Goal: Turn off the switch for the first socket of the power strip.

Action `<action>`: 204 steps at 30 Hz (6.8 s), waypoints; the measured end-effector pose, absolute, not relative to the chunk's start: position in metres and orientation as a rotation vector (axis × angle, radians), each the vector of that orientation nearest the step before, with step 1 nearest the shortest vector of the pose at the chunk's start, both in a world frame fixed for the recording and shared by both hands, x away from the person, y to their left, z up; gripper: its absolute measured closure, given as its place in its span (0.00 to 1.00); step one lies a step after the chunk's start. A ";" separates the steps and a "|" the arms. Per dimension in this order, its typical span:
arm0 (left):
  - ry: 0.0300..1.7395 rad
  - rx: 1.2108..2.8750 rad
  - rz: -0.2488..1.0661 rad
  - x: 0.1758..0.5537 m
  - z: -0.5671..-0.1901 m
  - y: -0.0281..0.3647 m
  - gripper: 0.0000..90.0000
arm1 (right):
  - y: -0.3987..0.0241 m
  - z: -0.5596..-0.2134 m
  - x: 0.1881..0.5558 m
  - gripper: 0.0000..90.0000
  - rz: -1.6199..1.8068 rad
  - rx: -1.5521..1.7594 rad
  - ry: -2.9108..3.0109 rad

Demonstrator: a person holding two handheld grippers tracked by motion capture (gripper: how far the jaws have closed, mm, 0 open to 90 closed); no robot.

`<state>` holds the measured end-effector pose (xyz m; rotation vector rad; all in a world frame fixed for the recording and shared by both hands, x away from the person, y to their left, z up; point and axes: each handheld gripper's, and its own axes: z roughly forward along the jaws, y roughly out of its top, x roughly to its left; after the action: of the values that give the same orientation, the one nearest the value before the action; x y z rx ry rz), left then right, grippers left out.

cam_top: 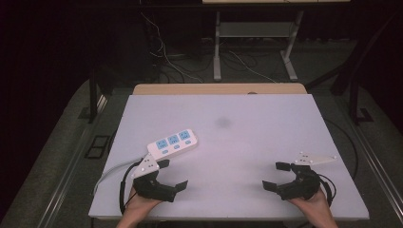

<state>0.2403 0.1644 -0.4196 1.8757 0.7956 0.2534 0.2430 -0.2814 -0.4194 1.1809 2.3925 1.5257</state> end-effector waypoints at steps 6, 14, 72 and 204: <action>0.794 1.882 0.246 0.240 -0.421 0.163 0.00 | -0.281 -0.420 0.243 0.00 1.515 1.177 2.398; 0.788 1.886 0.238 0.240 -0.421 0.163 0.00 | -0.282 -0.420 0.243 0.00 1.507 1.173 2.401; 0.812 1.996 0.251 0.265 -0.385 0.185 0.01 | -0.286 -0.421 0.245 0.00 1.476 1.195 2.396; 0.848 2.431 0.062 0.390 -0.381 0.190 0.99 | -0.285 -0.424 0.245 0.00 1.452 1.172 2.443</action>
<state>0.3897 0.1905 -0.3807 2.4314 0.8483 0.0615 0.2454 -0.2848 -0.4241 1.1723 2.4430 1.4516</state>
